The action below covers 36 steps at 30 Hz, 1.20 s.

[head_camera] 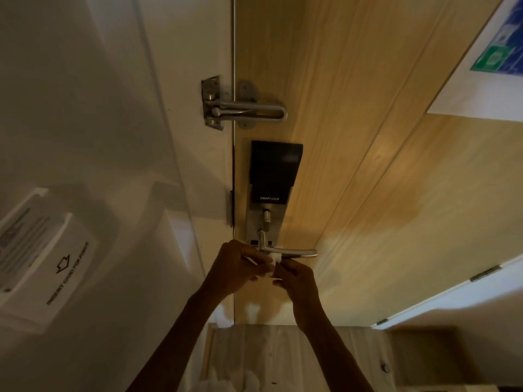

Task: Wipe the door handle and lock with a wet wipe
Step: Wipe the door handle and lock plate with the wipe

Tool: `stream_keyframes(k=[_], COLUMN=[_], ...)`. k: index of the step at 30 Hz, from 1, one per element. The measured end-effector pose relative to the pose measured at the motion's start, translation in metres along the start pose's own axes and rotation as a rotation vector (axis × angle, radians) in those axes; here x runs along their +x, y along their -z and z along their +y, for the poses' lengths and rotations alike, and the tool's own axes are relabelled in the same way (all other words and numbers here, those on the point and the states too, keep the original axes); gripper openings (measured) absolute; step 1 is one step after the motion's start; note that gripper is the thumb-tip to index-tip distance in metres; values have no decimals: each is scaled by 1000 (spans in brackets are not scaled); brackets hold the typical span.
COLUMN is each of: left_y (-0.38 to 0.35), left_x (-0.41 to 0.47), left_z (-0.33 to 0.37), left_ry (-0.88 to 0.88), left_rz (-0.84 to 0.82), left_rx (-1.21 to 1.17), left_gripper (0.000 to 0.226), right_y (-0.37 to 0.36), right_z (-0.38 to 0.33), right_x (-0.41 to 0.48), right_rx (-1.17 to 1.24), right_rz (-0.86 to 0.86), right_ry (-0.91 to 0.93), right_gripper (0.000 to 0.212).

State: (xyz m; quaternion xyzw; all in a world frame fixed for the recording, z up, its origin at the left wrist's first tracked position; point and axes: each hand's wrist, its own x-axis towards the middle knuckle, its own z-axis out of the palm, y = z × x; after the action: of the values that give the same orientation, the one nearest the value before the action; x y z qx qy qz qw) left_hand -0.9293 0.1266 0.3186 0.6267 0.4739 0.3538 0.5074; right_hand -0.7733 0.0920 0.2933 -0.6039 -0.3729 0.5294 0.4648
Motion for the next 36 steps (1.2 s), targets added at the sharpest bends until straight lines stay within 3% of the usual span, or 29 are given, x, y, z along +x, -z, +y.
stream_keyframes(k=[10,13,18,21,24,28,36], left_y=[-14,-11,-7,0,8,21,43], left_x=[-5,-3,-5,-3,-3,-2,7], left_z=[-5,-6,-2,4,9,12,13], left_ry=[-9,-23,38,63,107,136,13], left_rz=[134,143,58,-80,-110,-28,237], left_rx=[4,20,22,15,6,24,-35], left_gripper=[9,15,18,21,15,16,20], right_y=[3,4,9,4,-3,-5,2], right_z=[-1,-2,-4,-2,-1,1,0], right_x=[-5,-8,-7,-8,-7,-5,-9], right_rx=[-54,-82,96,21,20,89,223], right_rz=[-21,-63,-75,-36,39,78,216], right_ry=[98,123,19,53,62,31,-14], right_gripper=[12,16,20,20,19,33,30])
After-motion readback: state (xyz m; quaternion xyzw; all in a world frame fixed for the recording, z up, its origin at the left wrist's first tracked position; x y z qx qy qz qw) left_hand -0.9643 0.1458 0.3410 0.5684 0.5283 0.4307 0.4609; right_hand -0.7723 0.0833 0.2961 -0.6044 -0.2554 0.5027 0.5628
